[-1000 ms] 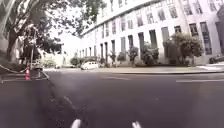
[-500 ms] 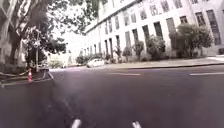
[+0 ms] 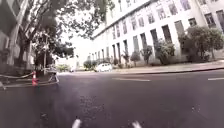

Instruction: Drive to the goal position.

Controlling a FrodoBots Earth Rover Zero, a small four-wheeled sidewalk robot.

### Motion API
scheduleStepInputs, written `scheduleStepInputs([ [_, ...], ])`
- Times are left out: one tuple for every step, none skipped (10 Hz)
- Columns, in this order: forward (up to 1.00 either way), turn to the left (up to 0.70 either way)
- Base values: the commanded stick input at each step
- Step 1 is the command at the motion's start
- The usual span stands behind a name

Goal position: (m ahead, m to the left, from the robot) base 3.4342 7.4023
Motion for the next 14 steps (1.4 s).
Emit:
scheduleStepInputs([
  [0.7,0.14],
  [0.7,0.07],
  [0.7,0.0],
  [0.7,0.0],
  [0.7,0.0],
  [0.7,0.05],
  [0.7,0.14],
  [0.7,0.14],
  [0.7,0.14],
  [0.7,0.14],
  [0.7,0.14],
  [0.7,0.14],
  [0.7,0.14],
  [0.7,0.14],
])
